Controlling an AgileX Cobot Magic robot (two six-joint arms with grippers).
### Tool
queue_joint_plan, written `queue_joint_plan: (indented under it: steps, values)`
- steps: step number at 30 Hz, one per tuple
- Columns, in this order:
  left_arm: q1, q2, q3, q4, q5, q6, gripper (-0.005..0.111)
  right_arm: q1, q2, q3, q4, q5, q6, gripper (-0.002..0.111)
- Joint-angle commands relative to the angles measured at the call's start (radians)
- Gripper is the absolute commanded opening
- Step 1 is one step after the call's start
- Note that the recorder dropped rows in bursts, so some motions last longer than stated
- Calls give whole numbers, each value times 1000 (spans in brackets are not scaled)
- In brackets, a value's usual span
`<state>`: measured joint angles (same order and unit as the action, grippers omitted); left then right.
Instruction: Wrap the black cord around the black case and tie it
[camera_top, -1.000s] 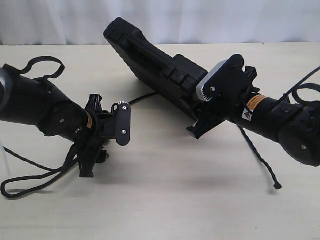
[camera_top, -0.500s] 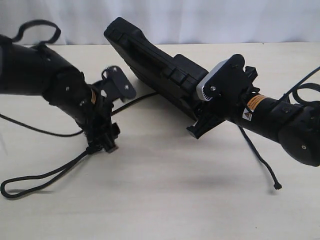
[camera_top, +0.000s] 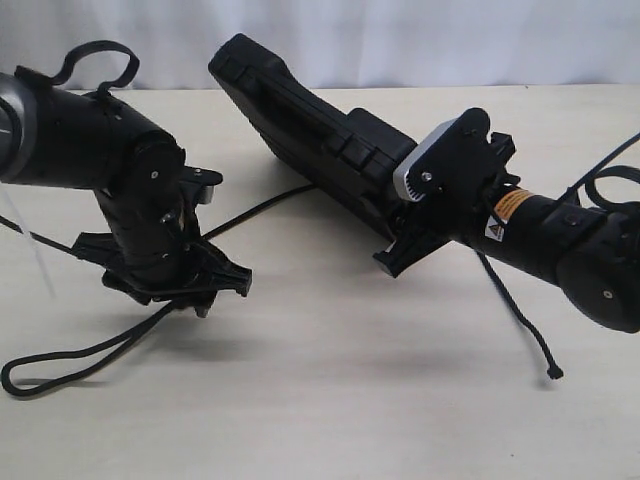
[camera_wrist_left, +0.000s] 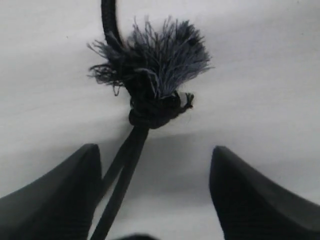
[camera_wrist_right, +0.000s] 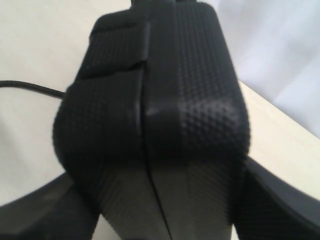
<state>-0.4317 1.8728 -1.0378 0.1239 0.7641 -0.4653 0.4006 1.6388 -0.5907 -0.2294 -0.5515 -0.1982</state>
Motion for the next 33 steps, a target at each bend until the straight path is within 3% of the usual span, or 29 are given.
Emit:
queue_joint_plan:
  steps: [1,4,6,7,10,12,17,23,29,33]
  values:
    - [-4,0,-14,-11,4,3,40,-3,3,10,31,65,34,4]
    - [-4,0,-40,-105,11,162,21,-3,3,10,31,65,34,4]
    - [-16,0,-46,-291,8,394,5,-3,3,10,31,60,34,4]
    - [-30,4,-46,-306,8,437,0,-3,3,10,31,60,34,4]
    - [-46,38,-28,-206,-21,411,0,-3,3,10,31,65,34,4]
    - [-25,78,-23,-102,-26,311,0,-3,3,10,31,70,34,4]
    - [29,114,-23,-32,-47,286,0,-3,3,10,31,70,34,4]
    - [161,114,-23,130,-166,195,0,-3,3,10,31,74,41,4]
    - [320,114,-23,130,-281,203,0,-3,3,10,31,74,56,4]
    - [365,114,-23,130,-282,364,0,-3,3,10,31,72,56,4]
